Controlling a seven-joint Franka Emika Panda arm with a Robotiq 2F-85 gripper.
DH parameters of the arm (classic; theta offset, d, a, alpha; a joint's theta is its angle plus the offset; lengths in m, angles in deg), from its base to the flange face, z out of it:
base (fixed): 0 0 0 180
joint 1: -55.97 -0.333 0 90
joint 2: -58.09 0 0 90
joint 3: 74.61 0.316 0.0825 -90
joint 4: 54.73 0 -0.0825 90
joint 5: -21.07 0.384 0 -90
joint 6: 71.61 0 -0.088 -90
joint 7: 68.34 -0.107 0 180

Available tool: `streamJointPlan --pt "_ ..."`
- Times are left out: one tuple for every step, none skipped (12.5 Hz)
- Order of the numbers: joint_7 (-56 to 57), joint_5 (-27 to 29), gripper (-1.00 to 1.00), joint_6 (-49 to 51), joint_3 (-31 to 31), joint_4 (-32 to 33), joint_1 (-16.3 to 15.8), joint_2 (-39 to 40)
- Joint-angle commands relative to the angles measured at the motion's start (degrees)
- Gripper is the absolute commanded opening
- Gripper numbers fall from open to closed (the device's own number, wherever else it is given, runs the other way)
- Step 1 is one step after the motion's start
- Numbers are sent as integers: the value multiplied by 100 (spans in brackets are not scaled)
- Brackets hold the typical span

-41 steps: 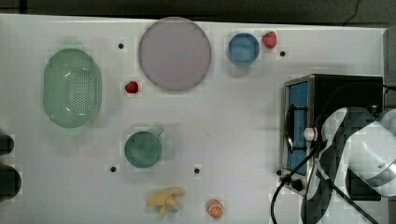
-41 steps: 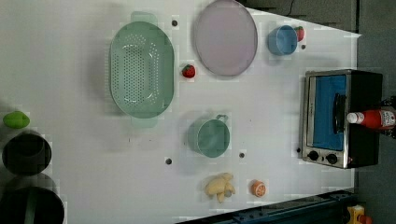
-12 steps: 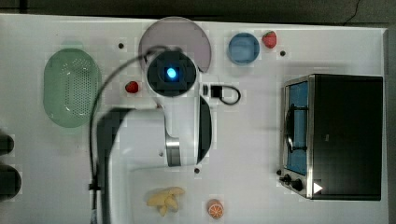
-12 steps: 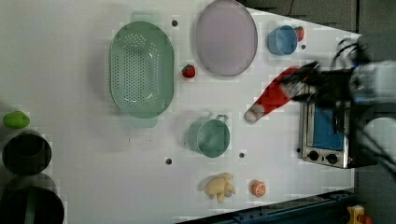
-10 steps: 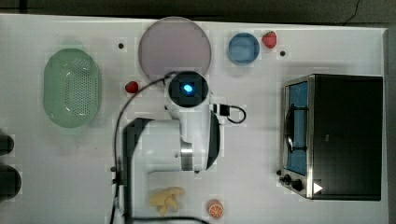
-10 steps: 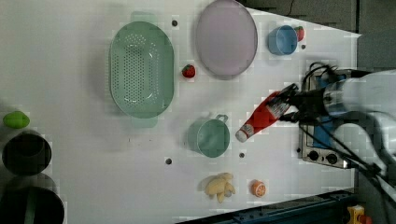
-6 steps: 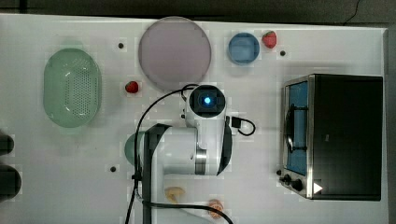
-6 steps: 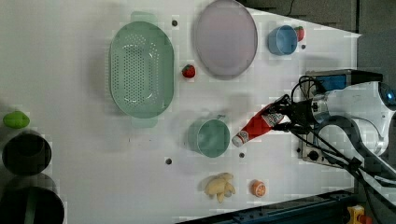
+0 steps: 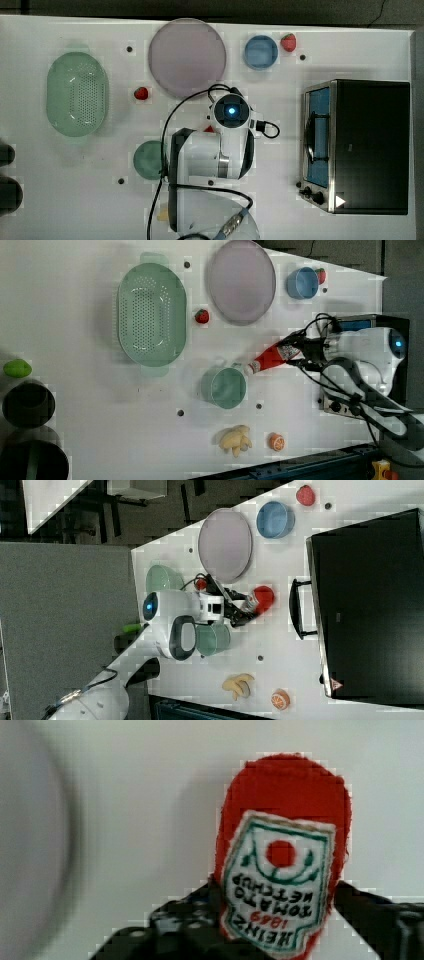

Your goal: Pick Ketchup from oven and place it on table.

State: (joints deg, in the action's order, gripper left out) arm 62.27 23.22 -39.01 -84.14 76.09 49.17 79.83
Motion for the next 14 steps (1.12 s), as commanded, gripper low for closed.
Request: streamJointPlan --pt "109 38 100 -171 -71 19 -75 -404" --pt "110 38 100 -159 -71 -79 -75 -583" --pt "110 38 100 -112 -69 -187 -76 -781" --pt "110 38 100 34 -62 -341 -79 -1025" --pt "110 37 100 388 -64 -531 -80 -1251" --pt "109 38 100 1108 -82 -839 -74 -1501" --pt "109 38 100 1559 -91 -1048 -69 -1629" --pt "109 38 100 1895 -91 -1262 -69 -1743" --pt "92 37 100 2153 -86 -1487 -70 -1839" --pt "57 37 100 2415 -84 -1713 -70 -1915" --pt "47 37 100 2666 -80 -1951 -70 -1974" --pt "47 37 100 2925 -77 -2218 -72 -2018" --pt "47 28 100 3191 -78 -2453 -72 -2039" --pt "45 27 100 3544 -81 -2667 -72 -2042"
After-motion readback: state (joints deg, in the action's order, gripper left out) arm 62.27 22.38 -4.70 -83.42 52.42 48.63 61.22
